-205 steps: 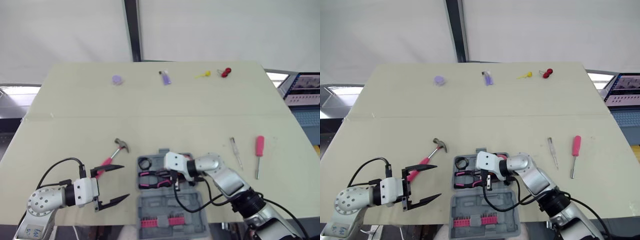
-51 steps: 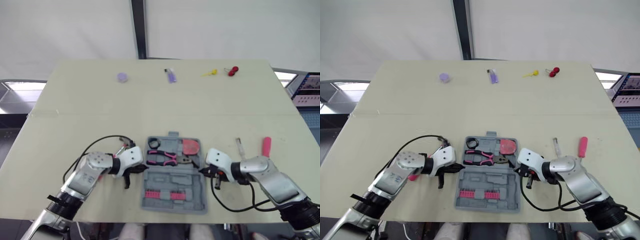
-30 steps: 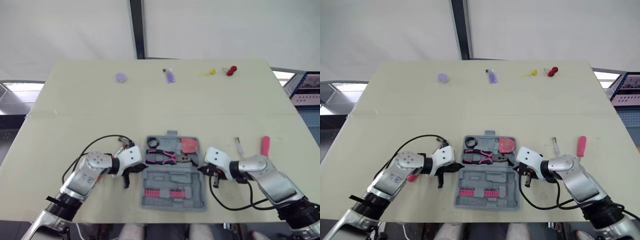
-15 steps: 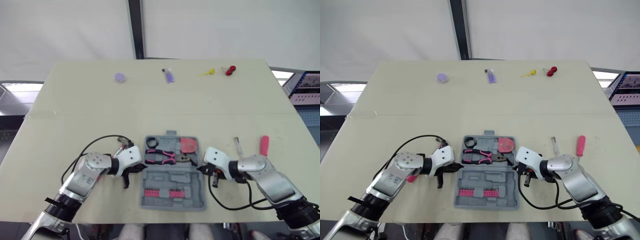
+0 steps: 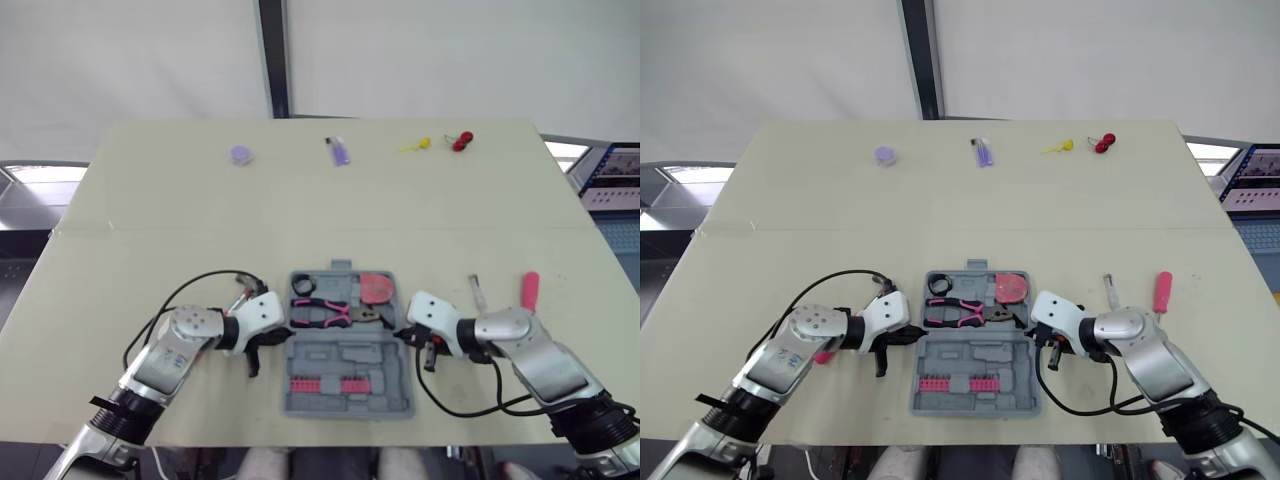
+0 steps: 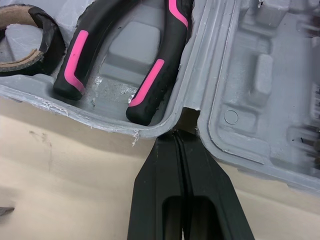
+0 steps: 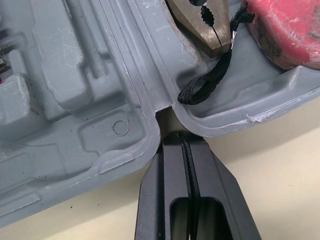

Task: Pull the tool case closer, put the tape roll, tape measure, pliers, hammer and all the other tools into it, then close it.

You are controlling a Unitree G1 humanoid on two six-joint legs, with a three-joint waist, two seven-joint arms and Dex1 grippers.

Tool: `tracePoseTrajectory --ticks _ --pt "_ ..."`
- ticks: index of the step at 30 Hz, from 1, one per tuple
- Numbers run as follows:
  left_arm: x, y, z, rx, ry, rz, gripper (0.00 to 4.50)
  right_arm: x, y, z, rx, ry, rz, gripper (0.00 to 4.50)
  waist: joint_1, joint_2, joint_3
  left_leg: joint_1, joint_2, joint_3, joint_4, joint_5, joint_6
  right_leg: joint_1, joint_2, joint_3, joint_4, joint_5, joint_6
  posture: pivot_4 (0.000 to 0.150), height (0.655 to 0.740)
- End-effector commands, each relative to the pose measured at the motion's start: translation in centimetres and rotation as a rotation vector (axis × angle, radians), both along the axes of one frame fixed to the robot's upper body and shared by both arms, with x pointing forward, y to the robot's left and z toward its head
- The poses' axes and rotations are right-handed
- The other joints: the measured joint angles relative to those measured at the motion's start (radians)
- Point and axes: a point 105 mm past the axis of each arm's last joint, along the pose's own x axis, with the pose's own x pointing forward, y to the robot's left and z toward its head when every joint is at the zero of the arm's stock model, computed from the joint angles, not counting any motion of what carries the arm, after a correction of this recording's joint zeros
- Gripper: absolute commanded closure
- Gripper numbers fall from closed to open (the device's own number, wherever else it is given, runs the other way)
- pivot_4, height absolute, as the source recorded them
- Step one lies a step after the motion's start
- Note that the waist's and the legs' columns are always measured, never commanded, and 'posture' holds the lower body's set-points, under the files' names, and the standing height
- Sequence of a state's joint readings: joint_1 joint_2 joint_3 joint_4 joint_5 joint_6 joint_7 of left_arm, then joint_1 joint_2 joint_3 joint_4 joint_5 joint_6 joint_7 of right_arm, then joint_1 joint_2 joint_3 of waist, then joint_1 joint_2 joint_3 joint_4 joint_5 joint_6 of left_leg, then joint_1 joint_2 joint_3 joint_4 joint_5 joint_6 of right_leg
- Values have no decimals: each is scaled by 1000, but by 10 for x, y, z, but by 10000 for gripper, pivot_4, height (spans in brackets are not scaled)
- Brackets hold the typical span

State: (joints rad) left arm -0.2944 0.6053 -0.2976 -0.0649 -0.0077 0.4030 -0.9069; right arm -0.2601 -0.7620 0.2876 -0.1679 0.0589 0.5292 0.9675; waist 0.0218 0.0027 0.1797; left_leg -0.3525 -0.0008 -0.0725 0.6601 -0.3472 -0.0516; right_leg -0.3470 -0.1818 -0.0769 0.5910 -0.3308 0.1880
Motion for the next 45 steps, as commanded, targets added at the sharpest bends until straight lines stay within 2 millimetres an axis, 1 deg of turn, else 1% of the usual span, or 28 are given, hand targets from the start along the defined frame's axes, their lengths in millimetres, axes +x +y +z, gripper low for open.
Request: tracePoseTrajectory --ticks 1,3,9,22,26,35,38,45 --pt "-6 -11 5 -27 -23 -41 45000 -4 5 5 19 -9 23 44752 0 0 0 0 0 0 0 0 0 0 0 0 0 0 0 1500 7400" --pt "-7 -12 4 -28 -19 -45 45000 -7 5 3 15 2 29 44752 1 0 0 0 0 0 0 0 0 0 0 0 0 0 0 1500 7400" --pt "-9 -13 3 -29 -13 -48 45000 -5 3 3 15 -5 18 44752 1 0 0 0 0 0 0 0 0 0 0 0 0 0 0 1500 7400" --pt "-5 -11 2 -18 -27 -39 45000 -10 5 3 22 12 20 44752 3 0 0 0 0 0 0 0 0 0 0 0 0 0 0 1500 7400" --pt "-7 -12 1 -19 -25 -44 45000 -11 5 2 23 12 18 44752 2 0 0 0 0 0 0 0 0 0 0 0 0 0 0 1500 7400" --pt "-7 -11 1 -18 -24 -44 45000 -7 3 3 17 -4 2 44752 2 0 0 0 0 0 0 0 0 0 0 0 0 0 0 1500 7400" --pt "-6 -9 0 -15 -24 -39 45000 -6 2 2 14 -4 -1 44752 2 0 0 0 0 0 0 0 0 0 0 0 0 0 0 1500 7400" --pt "-6 -4 -1 -9 -23 -27 45000 -5 -8 1 -5 -7 -24 44752 2 0 0 0 0 0 0 0 0 0 0 0 0 0 0 1500 7400"
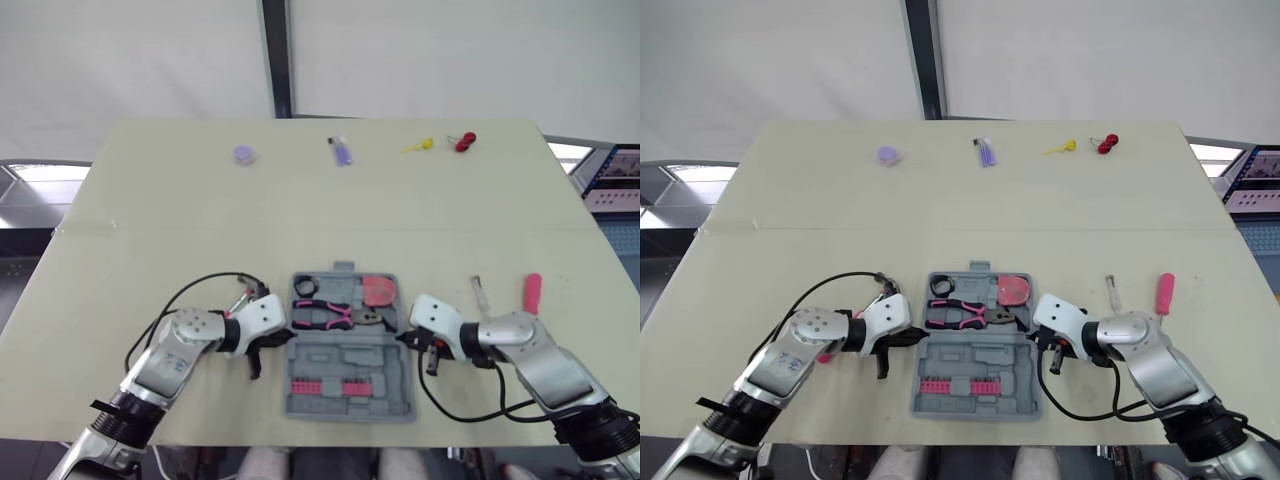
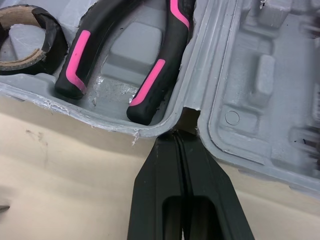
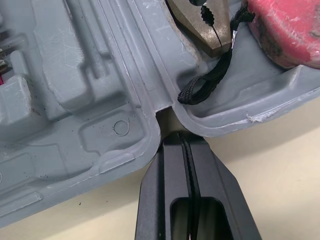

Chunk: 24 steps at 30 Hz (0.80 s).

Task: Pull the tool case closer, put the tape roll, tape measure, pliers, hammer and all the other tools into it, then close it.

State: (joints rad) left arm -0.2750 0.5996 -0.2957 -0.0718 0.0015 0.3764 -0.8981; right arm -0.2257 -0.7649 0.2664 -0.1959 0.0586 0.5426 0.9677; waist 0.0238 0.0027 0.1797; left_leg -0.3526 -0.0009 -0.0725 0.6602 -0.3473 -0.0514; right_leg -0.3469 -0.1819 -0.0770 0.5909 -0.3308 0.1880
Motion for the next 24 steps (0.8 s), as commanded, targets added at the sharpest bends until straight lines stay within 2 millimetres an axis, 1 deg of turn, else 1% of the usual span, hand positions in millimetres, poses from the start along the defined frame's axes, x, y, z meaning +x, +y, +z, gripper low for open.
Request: tracePoseTrajectory --ticks 1,8,19,24 --pt "-3 -2 0 -4 -6 -19 45000 1 -7 2 -11 -16 -12 44752 0 0 0 0 0 0 0 0 0 0 0 0 0 0 0 1500 7400" --pt "-2 5 -1 2 -5 0 45000 1 -17 -1 -35 -17 -37 44752 0 0 0 0 0 0 0 0 0 0 0 0 0 0 0 1500 7400" --pt "-5 25 -2 19 6 52 45000 3 -31 0 -50 -25 -66 44752 -1 0 0 0 0 0 0 0 0 0 0 0 0 0 0 1500 7400" --pt "-7 22 -3 11 3 46 45000 4 -29 0 -36 -29 -67 44752 0 0 0 0 0 0 0 0 0 1 0 0 0 0 0 1500 7400"
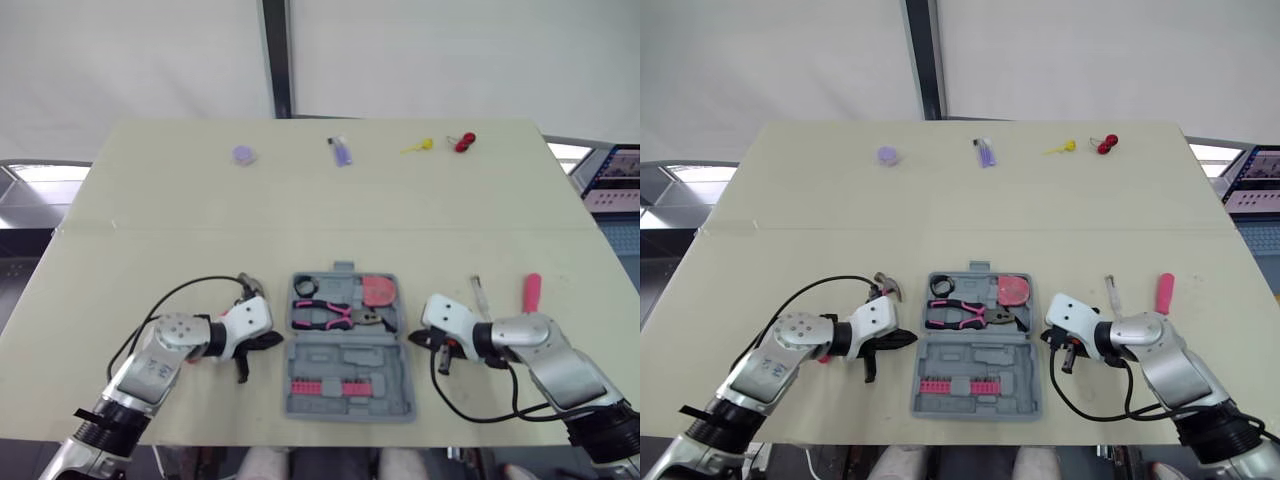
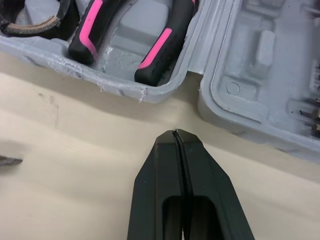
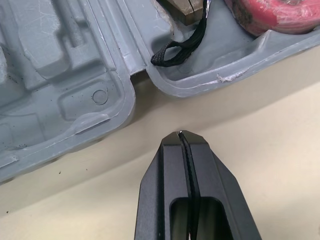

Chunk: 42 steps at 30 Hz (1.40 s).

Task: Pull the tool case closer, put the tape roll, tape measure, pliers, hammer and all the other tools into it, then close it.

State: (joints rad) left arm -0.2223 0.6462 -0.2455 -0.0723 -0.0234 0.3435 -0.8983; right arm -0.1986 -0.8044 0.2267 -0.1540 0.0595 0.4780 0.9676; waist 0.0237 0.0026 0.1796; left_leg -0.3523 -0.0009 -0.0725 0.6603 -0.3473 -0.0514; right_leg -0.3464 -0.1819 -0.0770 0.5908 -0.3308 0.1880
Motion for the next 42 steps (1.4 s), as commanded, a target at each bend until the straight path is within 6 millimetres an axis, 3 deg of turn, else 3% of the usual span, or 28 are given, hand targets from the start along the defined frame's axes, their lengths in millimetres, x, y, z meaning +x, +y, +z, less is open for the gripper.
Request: tracePoseTrajectory --ticks 1,6,9,11,13,16,19,22,23,26,31,34,42 --pt "-2 1 1 -2 0 10 45000 3 -8 3 7 -13 -40 44752 0 0 0 0 0 0 0 0 0 0 0 0 0 0 0 1500 7400" --pt "6 3 43 -142 -30 88 45000 8 -19 36 129 -71 -101 44752 0 0 0 -2 0 0 0 0 0 -1 0 0 0 0 0 1500 7400" --pt "10 11 88 -300 -53 154 45000 9 -38 79 326 -127 -192 44752 0 0 0 -2 0 0 0 0 0 -2 0 0 1 0 0 1500 7400" --pt "14 25 104 -333 -86 218 45000 7 -57 93 385 -148 -254 44752 0 0 0 -2 0 0 0 0 0 -2 0 0 1 0 0 1500 7400" --pt "21 54 108 -342 -111 341 45000 4 -85 97 414 -150 -363 44752 0 0 0 -1 0 0 0 0 0 -1 0 0 0 0 0 1500 7400" --pt "23 104 98 -309 -144 537 32699 0 -126 96 425 -161 -548 36976 -3 0 0 -1 0 0 -1 0 0 -1 0 -1 0 0 0 1500 7400" --pt "19 141 96 -300 -190 691 17641 -4 -159 95 421 -208 -675 22201 -6 0 0 0 0 1 -2 0 0 -2 0 0 0 0 0 1500 7400" --pt "11 191 97 -268 -306 930 1988 -15 -196 86 400 -264 -833 6266 -5 0 0 0 0 1 -2 0 0 -2 0 0 0 0 0 1500 7400" --pt "7 205 97 -278 -337 1010 0 -17 -208 84 405 -298 -897 1820 -4 0 0 0 0 1 -2 0 0 -2 0 0 0 0 0 1500 7400" --pt "-5 236 89 -276 -396 1205 0 -22 -229 73 392 -358 -1006 843 -3 0 0 0 0 1 -2 0 0 -1 0 0 -1 0 0 1500 7400" --pt "-28 282 75 -222 -454 1485 0 -24 -252 73 358 -485 -1138 843 -4 0 0 0 0 2 -2 0 0 -2 0 0 0 0 0 1500 7400" --pt "-32 289 70 -200 -461 1533 0 -25 -263 72 324 -533 -1182 843 -5 0 0 0 0 2 -2 0 0 -2 0 0 0 0 0 1500 7400" --pt "-28 290 69 -200 -472 1551 0 -20 -258 72 341 -541 -1158 843 -4 0 0 0 0 2 -2 0 0 -2 0 0 0 0 0 1500 7400"
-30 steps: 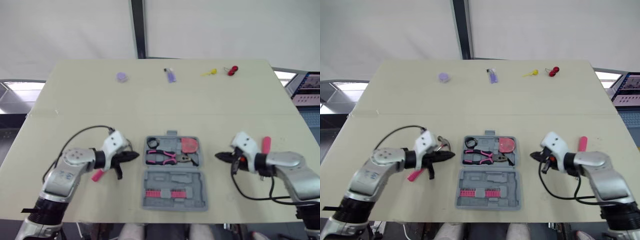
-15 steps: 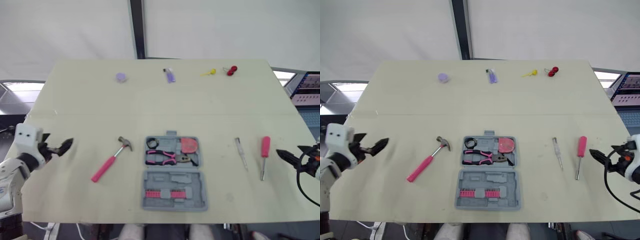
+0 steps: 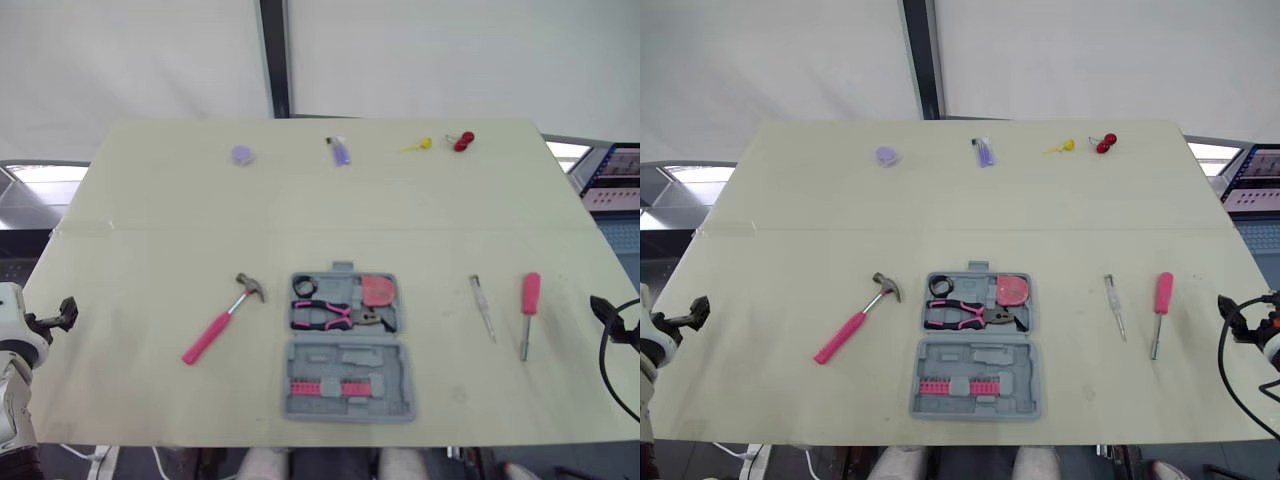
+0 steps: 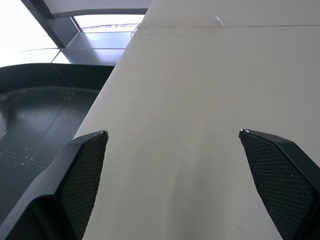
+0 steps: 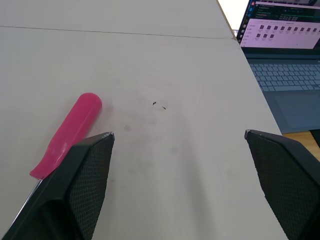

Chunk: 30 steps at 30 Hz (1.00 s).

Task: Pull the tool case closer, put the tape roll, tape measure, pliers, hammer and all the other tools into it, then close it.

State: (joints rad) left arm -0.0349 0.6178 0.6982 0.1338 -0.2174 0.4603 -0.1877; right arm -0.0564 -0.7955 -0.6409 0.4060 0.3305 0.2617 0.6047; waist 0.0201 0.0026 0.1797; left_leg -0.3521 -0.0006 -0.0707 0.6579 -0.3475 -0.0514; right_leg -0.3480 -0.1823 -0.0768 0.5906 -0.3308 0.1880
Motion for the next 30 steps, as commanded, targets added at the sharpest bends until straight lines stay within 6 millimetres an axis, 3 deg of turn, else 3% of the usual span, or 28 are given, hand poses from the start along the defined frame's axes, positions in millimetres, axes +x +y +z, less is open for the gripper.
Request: tracePoseTrajectory --ticks 1,6,10,12,16,18,20,22,25,30 --pt "3 2 11 29 -30 5 0 0 -4 13 -35 -41 -12 843 0 0 0 0 0 0 0 0 0 0 0 0 0 0 0 1500 7400" --pt "23 -19 23 5 -95 -109 0 3 13 24 -12 -95 49 843 1 0 0 0 0 0 0 0 0 0 0 0 0 0 0 1500 7400" --pt "56 -75 28 -18 -118 -409 0 14 50 37 32 -140 162 843 3 0 0 0 0 0 1 0 0 0 0 0 1 0 0 1500 7400" --pt "70 -114 33 15 -109 -621 0 17 76 38 54 -130 244 843 3 0 0 0 0 0 1 0 0 0 0 0 1 0 0 1500 7400" --pt "83 -186 48 52 -142 -981 0 19 109 36 86 -103 340 843 4 0 0 -1 0 0 1 0 0 0 0 0 0 0 0 1500 7400" --pt "78 -232 58 26 -189 -1210 0 20 125 32 113 -85 372 843 3 0 0 -1 0 0 1 0 0 0 0 0 1 0 0 1500 7400" --pt "60 -276 63 19 -212 -1468 0 20 139 22 108 -47 391 843 1 0 0 -1 0 0 1 0 0 0 0 0 1 0 0 1500 7400" --pt "43 -302 62 40 -202 -1652 0 20 147 14 125 -34 382 843 0 0 0 -1 0 0 1 0 0 0 0 0 1 0 0 1500 7400" --pt "26 -325 66 36 -235 -1837 0 18 154 -2 111 0 344 843 -6 1 -1 -1 0 0 0 0 0 -1 0 0 1 0 0 1500 7400" --pt "19 -351 74 59 -349 -1949 0 18 151 -22 69 38 269 843 -2 1 -1 -1 0 0 1 0 0 -1 0 0 1 0 0 1500 7400"
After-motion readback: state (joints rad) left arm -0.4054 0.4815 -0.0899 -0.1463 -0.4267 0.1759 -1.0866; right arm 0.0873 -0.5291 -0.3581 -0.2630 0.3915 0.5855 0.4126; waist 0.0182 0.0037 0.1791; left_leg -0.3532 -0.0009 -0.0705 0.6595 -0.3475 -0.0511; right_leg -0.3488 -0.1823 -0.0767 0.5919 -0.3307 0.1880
